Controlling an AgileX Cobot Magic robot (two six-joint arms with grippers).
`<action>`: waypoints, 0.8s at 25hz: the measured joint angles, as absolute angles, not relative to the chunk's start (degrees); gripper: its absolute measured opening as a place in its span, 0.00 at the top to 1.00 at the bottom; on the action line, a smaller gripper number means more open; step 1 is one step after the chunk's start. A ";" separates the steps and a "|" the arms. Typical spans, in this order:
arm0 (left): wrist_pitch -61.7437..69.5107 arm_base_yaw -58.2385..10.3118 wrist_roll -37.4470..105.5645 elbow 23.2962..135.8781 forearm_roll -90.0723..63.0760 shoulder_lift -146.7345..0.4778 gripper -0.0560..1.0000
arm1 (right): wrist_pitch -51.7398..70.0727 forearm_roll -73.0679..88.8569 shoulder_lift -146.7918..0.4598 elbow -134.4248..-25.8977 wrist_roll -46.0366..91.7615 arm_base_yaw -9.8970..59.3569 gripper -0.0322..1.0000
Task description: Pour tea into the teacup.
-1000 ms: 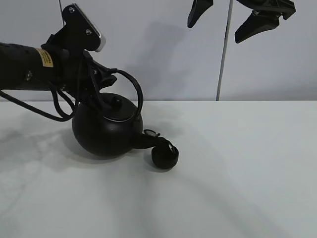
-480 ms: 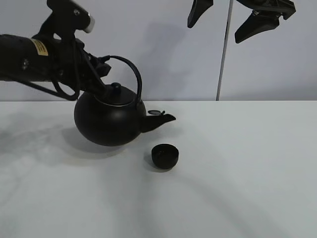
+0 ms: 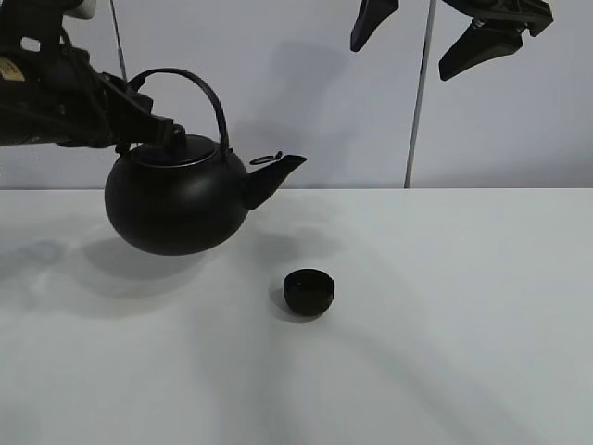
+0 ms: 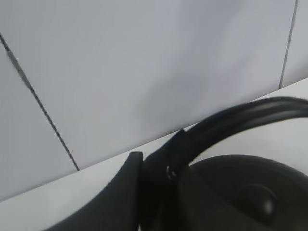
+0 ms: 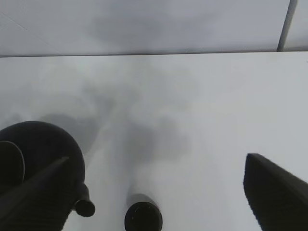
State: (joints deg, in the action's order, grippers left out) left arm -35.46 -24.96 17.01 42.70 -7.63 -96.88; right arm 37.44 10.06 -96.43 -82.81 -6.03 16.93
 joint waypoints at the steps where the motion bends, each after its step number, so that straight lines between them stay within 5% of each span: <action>1: -36.69 -24.96 16.65 41.39 -8.39 -96.83 0.84 | 37.44 10.06 -96.43 -82.81 -6.03 16.93 0.34; 20: -57.83 -24.80 15.30 23.74 -17.25 -96.30 0.84 | 37.44 10.06 -96.43 -82.81 -6.03 16.93 0.34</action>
State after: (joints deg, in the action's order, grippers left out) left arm -57.83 -24.80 15.30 23.74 -17.25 -96.30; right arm 37.44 10.06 -96.43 -82.81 -6.03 16.93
